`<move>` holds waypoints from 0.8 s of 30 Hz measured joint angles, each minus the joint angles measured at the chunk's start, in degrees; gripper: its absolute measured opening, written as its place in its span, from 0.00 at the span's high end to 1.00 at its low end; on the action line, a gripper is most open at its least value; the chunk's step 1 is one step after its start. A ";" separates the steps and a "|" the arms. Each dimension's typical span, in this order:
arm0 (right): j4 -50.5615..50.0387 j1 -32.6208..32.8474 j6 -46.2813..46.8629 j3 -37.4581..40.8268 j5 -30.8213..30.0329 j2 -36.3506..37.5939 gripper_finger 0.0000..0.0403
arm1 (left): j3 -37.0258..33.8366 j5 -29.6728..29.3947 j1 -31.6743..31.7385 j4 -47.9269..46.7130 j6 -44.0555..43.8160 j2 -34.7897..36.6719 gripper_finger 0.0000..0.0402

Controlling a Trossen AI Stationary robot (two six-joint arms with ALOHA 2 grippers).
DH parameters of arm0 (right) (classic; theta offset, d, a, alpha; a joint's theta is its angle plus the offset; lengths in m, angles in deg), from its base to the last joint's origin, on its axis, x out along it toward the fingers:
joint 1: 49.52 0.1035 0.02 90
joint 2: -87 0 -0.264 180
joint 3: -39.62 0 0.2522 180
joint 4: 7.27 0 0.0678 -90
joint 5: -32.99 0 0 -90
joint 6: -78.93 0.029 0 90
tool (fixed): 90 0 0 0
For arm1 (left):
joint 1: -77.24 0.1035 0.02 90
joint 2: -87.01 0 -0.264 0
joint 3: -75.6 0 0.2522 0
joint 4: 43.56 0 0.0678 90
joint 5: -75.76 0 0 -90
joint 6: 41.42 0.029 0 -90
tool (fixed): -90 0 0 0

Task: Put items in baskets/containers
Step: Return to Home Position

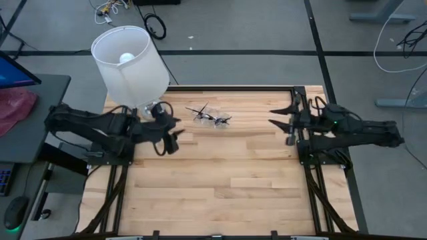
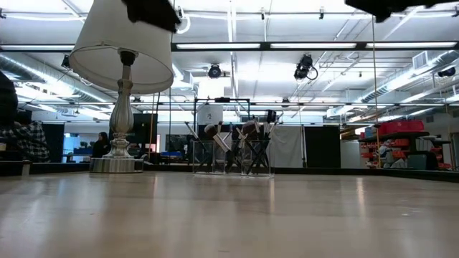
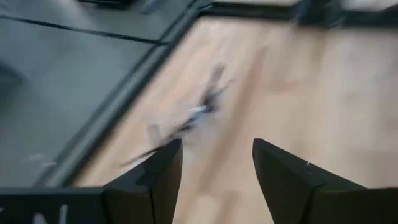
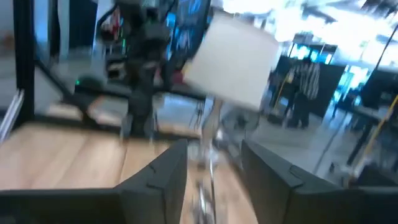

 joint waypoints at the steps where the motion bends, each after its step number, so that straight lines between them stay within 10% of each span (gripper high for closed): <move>1: -3.92 -0.15 0.12 -0.01 0.00 2.44 0.62 | -1.49 -0.78 1.14 0.50 2.29 0.60 0.51; 8: -19.92 -0.21 8.07 0.05 -0.02 16.06 0.69 | -13.64 8.38 1.85 13.99 15.45 9.50 0.60; 24: -0.79 -0.21 15.40 18.99 4.53 26.88 0.83 | -49.17 10.90 0.60 44.00 19.71 49.86 0.66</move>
